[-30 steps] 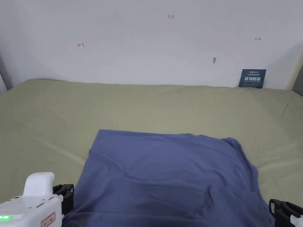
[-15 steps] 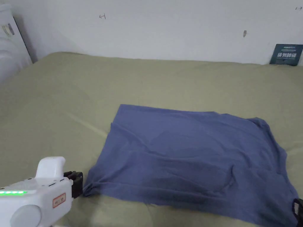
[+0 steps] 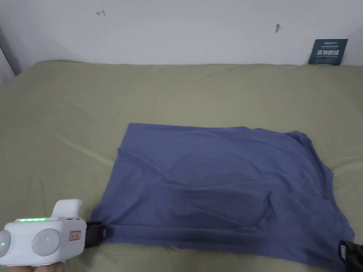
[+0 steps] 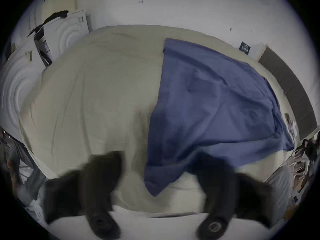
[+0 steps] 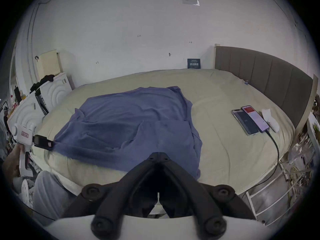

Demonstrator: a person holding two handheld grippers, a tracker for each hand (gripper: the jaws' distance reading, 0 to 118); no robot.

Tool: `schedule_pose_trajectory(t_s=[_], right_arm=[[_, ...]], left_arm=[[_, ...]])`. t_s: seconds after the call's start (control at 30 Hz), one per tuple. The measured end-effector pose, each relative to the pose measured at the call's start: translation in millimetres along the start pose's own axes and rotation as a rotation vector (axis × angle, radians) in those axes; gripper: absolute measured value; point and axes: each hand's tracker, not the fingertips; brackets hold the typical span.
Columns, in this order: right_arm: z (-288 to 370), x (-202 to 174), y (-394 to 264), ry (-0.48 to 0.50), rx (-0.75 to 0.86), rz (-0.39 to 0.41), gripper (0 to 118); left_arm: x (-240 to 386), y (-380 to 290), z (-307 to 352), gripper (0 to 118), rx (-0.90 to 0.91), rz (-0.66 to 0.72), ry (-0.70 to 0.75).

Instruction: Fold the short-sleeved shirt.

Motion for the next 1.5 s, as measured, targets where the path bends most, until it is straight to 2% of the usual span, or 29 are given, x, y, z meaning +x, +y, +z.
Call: schedule_pose_trajectory(t_s=[0.03, 0.07, 0.17, 0.3, 0.33, 0.37, 0.4, 0.43, 0.5, 0.63, 0.67, 0.7, 0.73, 0.77, 0.8, 1.13, 1.5], right_arm=[[-2.2, 2.2, 2.2, -0.003, -0.011, 0.005, 2], [-3.9, 4.4, 4.1, -0.014, -0.019, 0.005, 2], [-10.7, 14.8, 9.9, -0.026, -0.064, 0.021, 2], [-30.3, 35.4, 15.9, -0.031, -0.123, 0.062, 3], [-37.7, 41.8, 16.3, -0.033, -0.144, 0.049, 14], [-45.6, 49.0, 15.7, -0.017, -0.192, 0.025, 63], [-53.6, 54.9, 15.3, -0.002, -0.232, -0.007, 104], [-62.5, 59.7, 13.9, 0.009, -0.285, -0.028, 118], [-77.8, 64.6, 6.5, 0.077, -0.359, -0.03, 117], [-86.7, 66.0, -3.5, 0.041, -0.366, 0.006, 114], [-86.1, 67.1, -4.6, 0.039, -0.358, 0.004, 102], [-85.1, 68.4, -3.8, 0.038, -0.352, -0.004, 83], [-83.7, 70.1, -3.3, 0.047, -0.338, -0.022, 54], [-82.0, 72.4, -4.2, 0.077, -0.336, -0.035, 10], [-79.2, 71.0, -4.3, 0.073, -0.321, -0.033, 6], [-61.8, 63.9, 44.7, 0.096, -0.229, 0.0, 6], [-137.0, 59.5, 135.6, 0.11, -0.209, 0.016, 6]], left_arm=[[-3.8, 0.8, -0.3, 4, -0.006, 0.016, -0.064], [-2.3, -0.2, 1.3, 4, 0.004, 0.035, -0.106], [4.5, -1.3, 4.2, 4, 0.015, 0.0, -0.057], [-1.5, -1.0, 4.4, 4, 0.01, 0.017, -0.07], [-1.9, -0.5, 4.1, 4, 0.01, 0.018, -0.069], [-2.4, -0.7, 4.5, 4, 0.01, 0.024, -0.069], [-2.3, -0.9, 4.8, 4, 0.01, 0.03, -0.072], [-1.7, 0.0, 5.5, 4, 0.009, 0.037, -0.072], [0.1, 0.4, 5.4, 4, 0.004, 0.033, -0.067], [2.4, 1.3, 5.8, 4, 0.002, 0.039, -0.059], [2.3, 1.3, 5.9, 4, 0.002, 0.042, -0.059], [0.5, 1.6, 4.6, 4, 0.001, 0.048, -0.062], [-0.4, 1.9, 4.3, 4, 0.001, 0.049, -0.062], [-0.8, 2.3, 4.3, 4, 0.0, 0.048, -0.064], [-1.4, 2.9, 4.6, 4, -0.002, 0.047, -0.065], [-8.3, 30.8, 23.0, 4, 0.036, 0.046, -0.113], [6.3, 135.2, 4.1, 4, 0.101, 0.031, -0.129]])
